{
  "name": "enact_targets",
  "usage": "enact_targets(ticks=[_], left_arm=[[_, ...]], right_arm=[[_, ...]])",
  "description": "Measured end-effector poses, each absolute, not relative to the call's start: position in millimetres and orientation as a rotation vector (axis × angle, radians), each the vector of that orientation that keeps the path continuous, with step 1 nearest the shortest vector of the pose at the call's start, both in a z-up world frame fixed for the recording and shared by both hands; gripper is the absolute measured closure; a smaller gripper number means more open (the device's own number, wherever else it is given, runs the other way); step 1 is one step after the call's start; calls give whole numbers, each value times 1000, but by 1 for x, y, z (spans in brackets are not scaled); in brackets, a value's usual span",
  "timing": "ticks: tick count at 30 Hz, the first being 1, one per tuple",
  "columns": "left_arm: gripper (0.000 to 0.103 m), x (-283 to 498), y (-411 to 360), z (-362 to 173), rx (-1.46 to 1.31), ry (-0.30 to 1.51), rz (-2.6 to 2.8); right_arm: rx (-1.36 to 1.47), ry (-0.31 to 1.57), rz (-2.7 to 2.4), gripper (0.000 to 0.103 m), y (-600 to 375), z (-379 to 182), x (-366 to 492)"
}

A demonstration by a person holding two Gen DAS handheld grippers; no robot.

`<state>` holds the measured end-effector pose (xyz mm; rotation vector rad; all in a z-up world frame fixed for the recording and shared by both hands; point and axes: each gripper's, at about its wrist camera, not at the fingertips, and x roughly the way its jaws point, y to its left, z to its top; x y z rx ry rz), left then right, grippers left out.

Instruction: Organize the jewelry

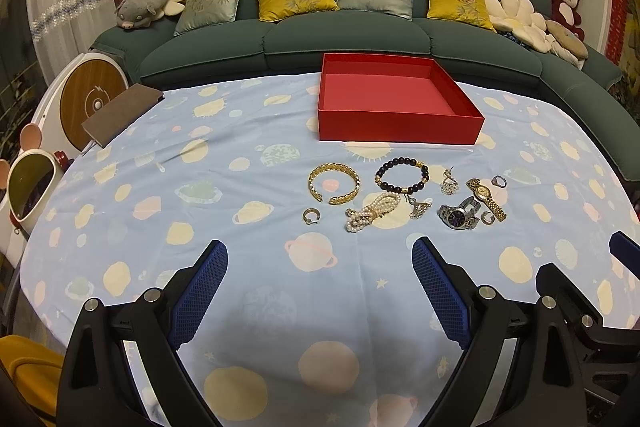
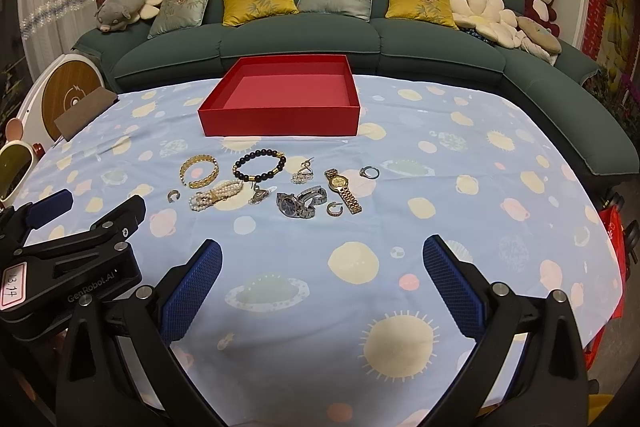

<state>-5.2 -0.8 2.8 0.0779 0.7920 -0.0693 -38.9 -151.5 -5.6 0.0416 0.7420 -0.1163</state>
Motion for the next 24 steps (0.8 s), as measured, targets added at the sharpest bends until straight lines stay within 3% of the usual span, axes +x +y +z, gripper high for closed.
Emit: enact_targets(ticks=[24], left_arm=[[12, -6, 0, 3, 70, 793, -74]], right_arm=[[44, 743, -115, 5, -151, -6, -40]])
